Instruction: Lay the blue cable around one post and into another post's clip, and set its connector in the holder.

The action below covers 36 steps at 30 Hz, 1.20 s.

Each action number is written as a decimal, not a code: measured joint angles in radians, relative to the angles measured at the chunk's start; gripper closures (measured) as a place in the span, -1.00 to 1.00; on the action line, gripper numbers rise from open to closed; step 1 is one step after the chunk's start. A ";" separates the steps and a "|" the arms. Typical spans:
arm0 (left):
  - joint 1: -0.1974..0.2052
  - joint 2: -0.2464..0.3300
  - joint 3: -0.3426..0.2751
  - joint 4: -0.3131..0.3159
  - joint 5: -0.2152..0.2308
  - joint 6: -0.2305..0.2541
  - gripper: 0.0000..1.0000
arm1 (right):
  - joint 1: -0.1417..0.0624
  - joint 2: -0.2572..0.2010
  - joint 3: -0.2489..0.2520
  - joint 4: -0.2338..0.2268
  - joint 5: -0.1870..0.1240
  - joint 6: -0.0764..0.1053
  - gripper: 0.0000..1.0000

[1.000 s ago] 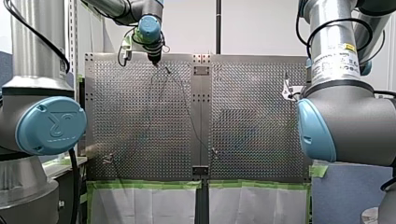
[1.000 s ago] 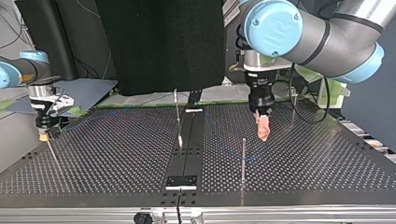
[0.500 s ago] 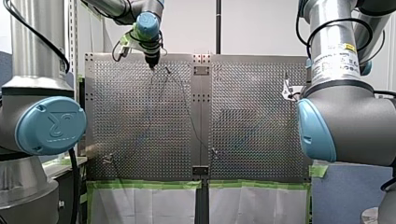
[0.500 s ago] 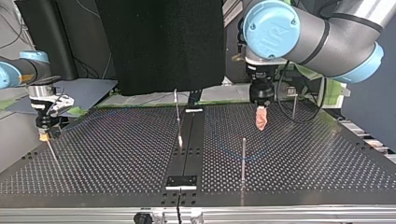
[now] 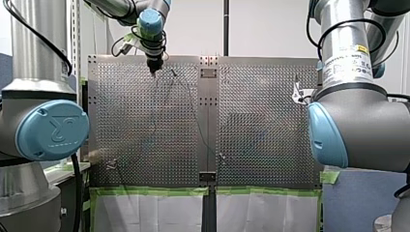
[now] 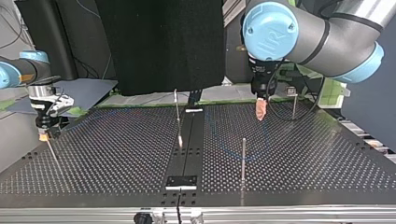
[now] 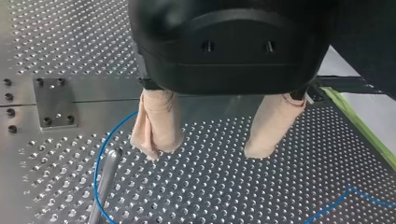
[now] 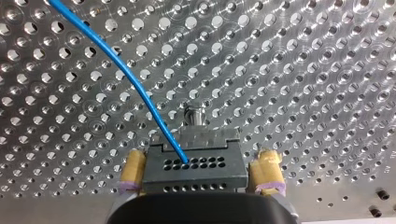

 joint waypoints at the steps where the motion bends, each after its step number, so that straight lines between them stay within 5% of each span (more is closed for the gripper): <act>1: 0.000 0.000 0.000 -0.001 0.000 0.002 -0.97 | 0.000 0.000 0.000 0.000 0.000 0.000 -1.00; 20: -0.001 0.002 0.000 0.018 -0.002 -0.058 -0.97 | -0.003 0.000 0.000 0.001 0.000 0.000 -1.00; 36: -0.001 0.003 0.000 0.021 -0.002 -0.062 -0.97 | -0.003 0.000 0.000 0.000 0.000 0.000 -1.00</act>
